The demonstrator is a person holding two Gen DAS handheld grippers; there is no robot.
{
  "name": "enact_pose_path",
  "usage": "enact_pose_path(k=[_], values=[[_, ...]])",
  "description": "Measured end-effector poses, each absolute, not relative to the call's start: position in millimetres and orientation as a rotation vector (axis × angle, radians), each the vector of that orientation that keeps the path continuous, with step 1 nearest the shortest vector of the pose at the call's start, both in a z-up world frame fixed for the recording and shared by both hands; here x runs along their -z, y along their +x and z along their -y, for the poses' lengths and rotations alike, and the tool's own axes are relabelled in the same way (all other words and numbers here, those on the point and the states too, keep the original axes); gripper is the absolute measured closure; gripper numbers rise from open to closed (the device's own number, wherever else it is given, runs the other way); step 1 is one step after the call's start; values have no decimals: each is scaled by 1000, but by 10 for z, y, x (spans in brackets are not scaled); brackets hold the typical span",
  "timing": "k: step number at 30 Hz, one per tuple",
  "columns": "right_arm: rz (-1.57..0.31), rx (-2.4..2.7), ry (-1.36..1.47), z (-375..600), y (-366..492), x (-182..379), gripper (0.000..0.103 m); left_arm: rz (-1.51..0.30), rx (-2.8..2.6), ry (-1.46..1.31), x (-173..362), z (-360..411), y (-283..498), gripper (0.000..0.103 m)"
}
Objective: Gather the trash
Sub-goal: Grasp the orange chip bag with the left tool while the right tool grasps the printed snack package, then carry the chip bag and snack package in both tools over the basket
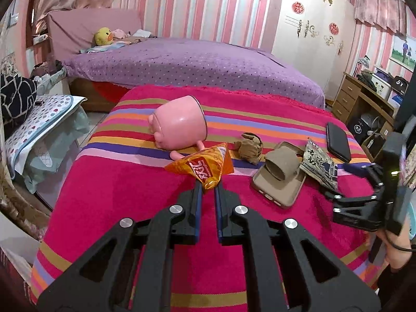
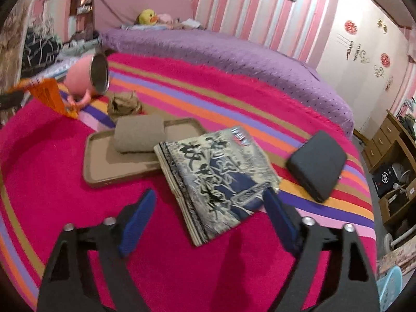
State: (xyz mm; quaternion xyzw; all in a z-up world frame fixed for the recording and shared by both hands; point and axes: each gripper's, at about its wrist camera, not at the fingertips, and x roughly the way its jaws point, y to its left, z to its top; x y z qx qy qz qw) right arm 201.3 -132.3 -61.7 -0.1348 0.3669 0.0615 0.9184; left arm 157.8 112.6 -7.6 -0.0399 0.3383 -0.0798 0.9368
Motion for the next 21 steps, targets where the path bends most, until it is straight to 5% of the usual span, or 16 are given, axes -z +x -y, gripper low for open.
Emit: enact_pose_path(k=[3,4,7,10,21], values=[[-794,-142,-277,1318,2107,692,41,-682,161,-59,73,-1068,1575,96],[-798,-147,-268,1336,2117,684,57,-681,165,-54,73,-1043,1577,96],[-798,-154,-263,1366,2097,662,80,-678,171,-51,68,-1000,1558,96],[-761,-145,-273,1425,2000,607,89,-667,173,-45,40,-953,1537,96],[-589,-132,-222,1946,1274,30,94,-589,201,22,-204,-539,1305,96]])
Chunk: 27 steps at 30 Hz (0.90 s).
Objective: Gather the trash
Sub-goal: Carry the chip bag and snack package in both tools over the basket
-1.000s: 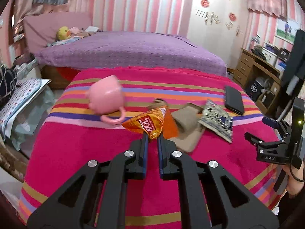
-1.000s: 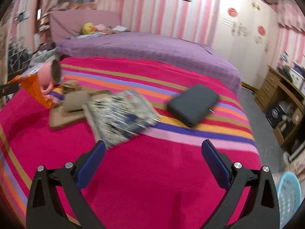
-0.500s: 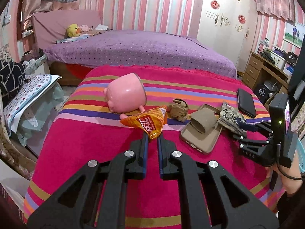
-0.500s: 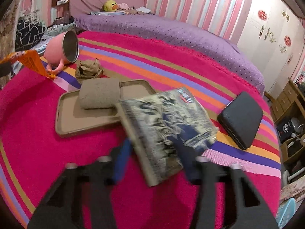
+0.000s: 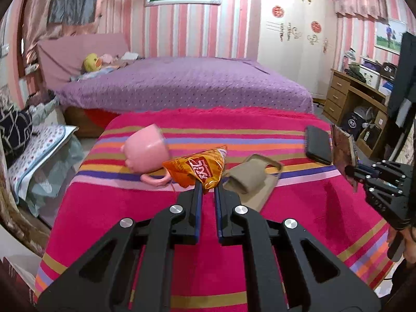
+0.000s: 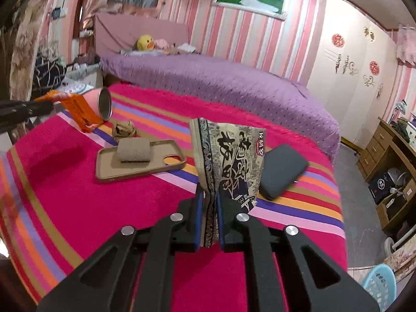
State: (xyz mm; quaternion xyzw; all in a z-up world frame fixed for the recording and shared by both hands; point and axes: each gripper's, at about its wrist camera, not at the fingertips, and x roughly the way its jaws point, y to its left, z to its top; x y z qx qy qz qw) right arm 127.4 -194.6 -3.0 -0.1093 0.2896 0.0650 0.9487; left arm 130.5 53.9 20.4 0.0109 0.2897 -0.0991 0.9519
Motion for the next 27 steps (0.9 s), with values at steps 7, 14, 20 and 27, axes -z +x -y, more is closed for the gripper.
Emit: enact_pose_path(k=[7,14,20,27], values=[[-539,-93,-195,2290,870,-143,94,-537,263,41,-382,-54,1111,96],[-533,-42,-158,2749,672,-101,94,-529,301,98,-356,561,1024,96],[-539,11,-135,3171,624,-57,94,-536,315,111,-295,932,1033,96],[-539,69,-99,3669,524,-81,94,-546,329,141,-178,1362,1064,96]])
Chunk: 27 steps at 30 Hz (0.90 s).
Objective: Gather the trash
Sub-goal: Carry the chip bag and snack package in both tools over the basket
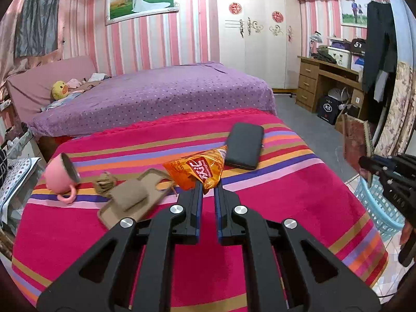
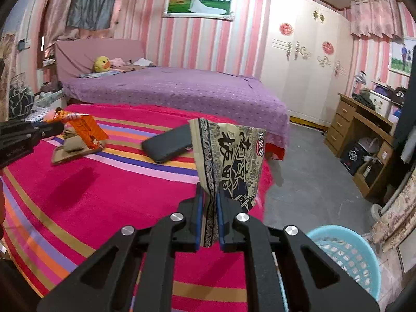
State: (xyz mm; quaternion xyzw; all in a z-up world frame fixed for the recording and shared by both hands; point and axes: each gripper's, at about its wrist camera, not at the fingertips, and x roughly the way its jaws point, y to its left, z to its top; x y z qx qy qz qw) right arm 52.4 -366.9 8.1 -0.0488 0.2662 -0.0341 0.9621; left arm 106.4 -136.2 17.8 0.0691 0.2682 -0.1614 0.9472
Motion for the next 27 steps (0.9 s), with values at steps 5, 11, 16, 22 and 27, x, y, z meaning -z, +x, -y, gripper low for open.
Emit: enact_pose_path(k=[5,11,16,22,27], values=[[-549,108,-94,3971,422,-60,94,-554,356,158,-110,1640,1028,96],[-553,152,-62,4409,210,-53,94,-548,403,209,-40,2038,842,96],[-552,191,-41,4773,-8,-40,93,-552,439,221,20,2391,679,96],[-560,234,7,5163,-219,40,93,-589,504,168,65,2827,571,96],[-562,258,50,5478,-393,114,93,-576,568,183,84,3286,377,96]])
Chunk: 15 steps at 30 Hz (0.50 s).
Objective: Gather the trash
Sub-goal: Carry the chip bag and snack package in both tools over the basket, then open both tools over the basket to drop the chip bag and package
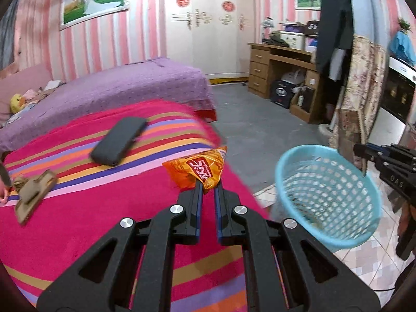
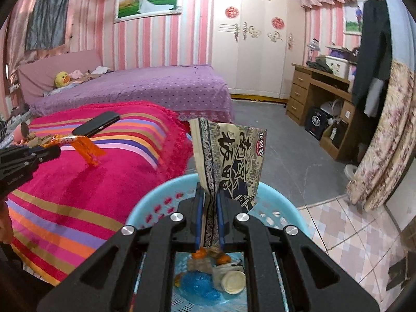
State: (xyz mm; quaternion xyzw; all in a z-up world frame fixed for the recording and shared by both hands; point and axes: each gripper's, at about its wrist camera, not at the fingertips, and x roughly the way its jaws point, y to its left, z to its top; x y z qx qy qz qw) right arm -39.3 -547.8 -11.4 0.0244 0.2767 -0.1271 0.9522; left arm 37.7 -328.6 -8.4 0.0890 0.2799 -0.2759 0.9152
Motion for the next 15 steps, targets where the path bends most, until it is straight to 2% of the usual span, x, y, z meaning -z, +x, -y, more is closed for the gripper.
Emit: enact_pose_path(k=[15], values=[[-548,302,126,5871,-622,224,94,-580,721,260,177,4415,-55,96]])
